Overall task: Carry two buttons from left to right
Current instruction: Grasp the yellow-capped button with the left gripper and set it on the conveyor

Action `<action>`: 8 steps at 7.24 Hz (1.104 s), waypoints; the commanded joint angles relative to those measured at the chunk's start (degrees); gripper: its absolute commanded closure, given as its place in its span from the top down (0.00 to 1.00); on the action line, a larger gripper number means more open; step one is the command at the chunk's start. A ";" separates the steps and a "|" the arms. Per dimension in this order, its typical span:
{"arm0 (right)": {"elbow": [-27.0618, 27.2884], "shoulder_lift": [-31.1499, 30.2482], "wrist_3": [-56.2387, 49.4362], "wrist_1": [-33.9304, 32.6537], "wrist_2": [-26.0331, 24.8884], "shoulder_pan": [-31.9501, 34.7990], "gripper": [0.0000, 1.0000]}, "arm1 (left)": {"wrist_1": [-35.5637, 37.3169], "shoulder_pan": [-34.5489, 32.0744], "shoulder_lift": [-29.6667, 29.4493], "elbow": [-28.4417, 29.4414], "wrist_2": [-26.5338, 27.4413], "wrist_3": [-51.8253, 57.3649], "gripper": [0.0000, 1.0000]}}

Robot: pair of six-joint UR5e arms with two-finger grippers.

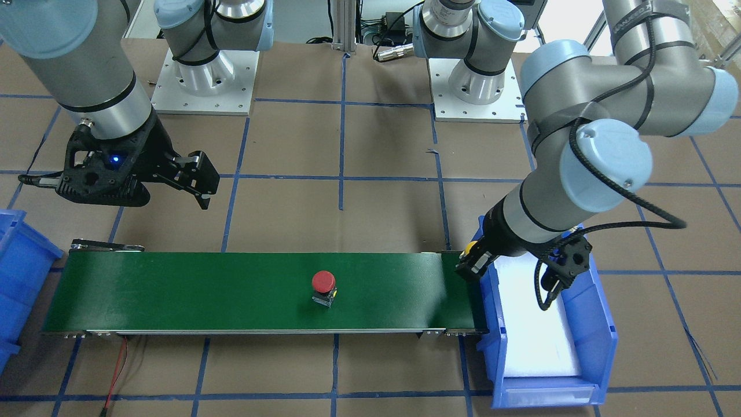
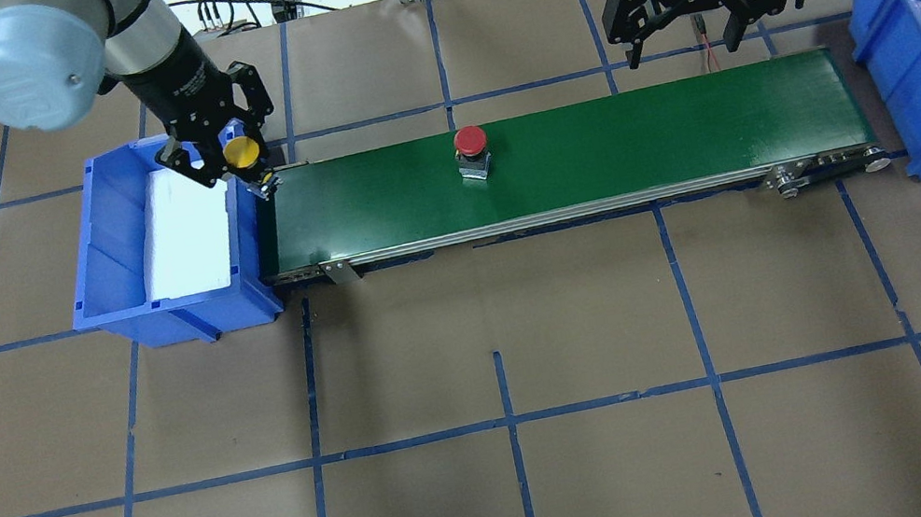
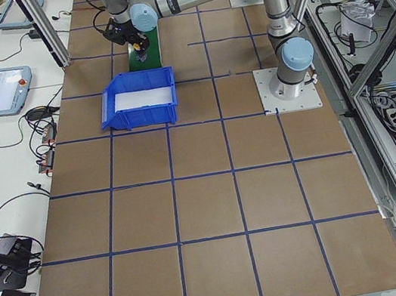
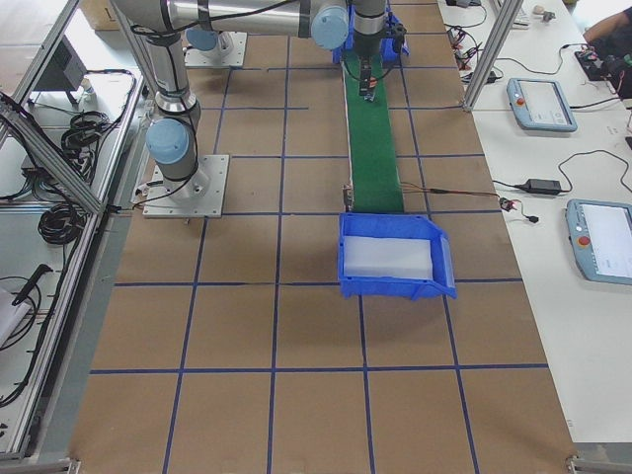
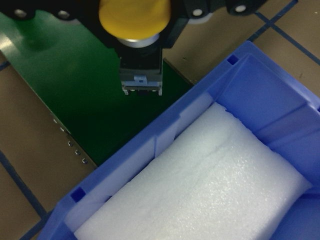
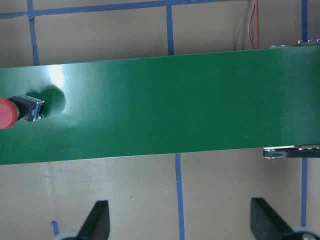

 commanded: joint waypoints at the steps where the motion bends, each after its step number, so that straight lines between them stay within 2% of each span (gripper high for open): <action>1: -0.03 0.06 -0.05 0.06 -0.09 0.00 1.00 | 5.74 -4.29 -4.58 0.08 0.19 -9.49 0.28; 2: 0.06 0.06 -0.66 0.14 -0.18 -0.08 1.00 | 8.81 -5.26 -6.25 0.17 0.27 -10.65 0.29; 5: 0.32 0.23 -10.46 0.58 -0.70 -1.05 1.00 | 9.37 -4.92 -6.97 0.09 0.01 -14.62 0.35; 6: 0.32 0.23 -11.64 0.58 -0.79 -0.70 1.00 | 9.37 -5.27 -7.32 0.00 -0.08 -15.75 0.43; 8: 1.02 0.23 -14.09 0.41 -0.53 -1.13 1.00 | 9.02 -5.36 -6.97 -0.36 0.01 -15.85 0.82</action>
